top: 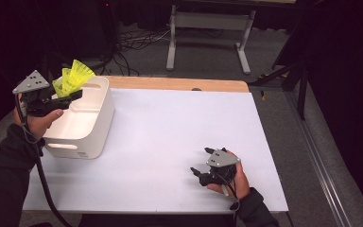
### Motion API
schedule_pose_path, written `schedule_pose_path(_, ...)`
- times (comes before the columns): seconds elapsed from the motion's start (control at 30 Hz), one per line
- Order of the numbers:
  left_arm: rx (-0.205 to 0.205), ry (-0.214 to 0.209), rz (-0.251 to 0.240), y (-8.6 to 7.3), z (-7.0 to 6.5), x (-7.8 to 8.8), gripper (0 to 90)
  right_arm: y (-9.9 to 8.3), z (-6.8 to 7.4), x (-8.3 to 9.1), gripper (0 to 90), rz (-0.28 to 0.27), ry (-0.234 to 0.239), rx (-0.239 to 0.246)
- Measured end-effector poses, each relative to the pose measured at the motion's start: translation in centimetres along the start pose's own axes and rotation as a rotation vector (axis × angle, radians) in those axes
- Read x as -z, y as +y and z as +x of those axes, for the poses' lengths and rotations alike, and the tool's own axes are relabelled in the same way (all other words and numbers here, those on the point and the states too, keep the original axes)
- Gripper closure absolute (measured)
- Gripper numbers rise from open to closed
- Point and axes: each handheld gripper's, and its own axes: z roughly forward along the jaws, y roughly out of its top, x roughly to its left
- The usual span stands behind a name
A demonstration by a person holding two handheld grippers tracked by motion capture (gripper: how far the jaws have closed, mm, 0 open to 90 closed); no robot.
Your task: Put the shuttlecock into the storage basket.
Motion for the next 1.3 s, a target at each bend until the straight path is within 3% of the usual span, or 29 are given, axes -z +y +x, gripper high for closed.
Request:
schedule_pose_path(0.23, 0.015, -0.035, 0.093, -0.2, 1.0, -1.4, 57.4, -0.1, -0.2, -0.4, 17.2, 0.015, 0.015, -0.002)
schedule_pose_path(0.43, 0.03, -0.04, 0.178, -0.3, 1.7, -2.7, 58.0, -0.2, -0.3, -0.7, 17.2, 0.025, 0.022, -0.006)
schedule_pose_path(0.63, 0.021, -0.049, 0.267, -0.8, 2.2, -4.4, 57.9, -0.2, -0.4, -0.8, 17.2, 0.031, 0.026, -0.007)
schedule_pose_path(0.8, 0.008, -0.034, 0.321, -1.0, 2.2, -5.4, 57.9, -0.2, -0.4, -0.8, 17.3, 0.031, 0.027, -0.003)
schedule_pose_path(1.0, 0.039, -0.005, 0.376, -1.4, 2.7, -6.1, 58.2, -0.2, -0.4, -0.7, 17.5, 0.028, 0.03, 0.0)
schedule_pose_path(1.1, 0.043, -0.016, 0.391, -1.4, 2.8, -6.3, 58.1, -0.1, -0.4, -0.7, 17.5, 0.03, 0.033, 0.006)
schedule_pose_path(1.23, 0.053, 0.001, 0.47, -1.9, 3.0, -7.4, 57.7, -0.1, -0.4, -0.6, 17.4, 0.028, 0.033, 0.006)
schedule_pose_path(1.3, 0.048, -0.001, 0.485, -2.0, 3.0, -7.5, 57.5, -0.1, -0.3, -0.6, 17.5, 0.029, 0.035, 0.006)
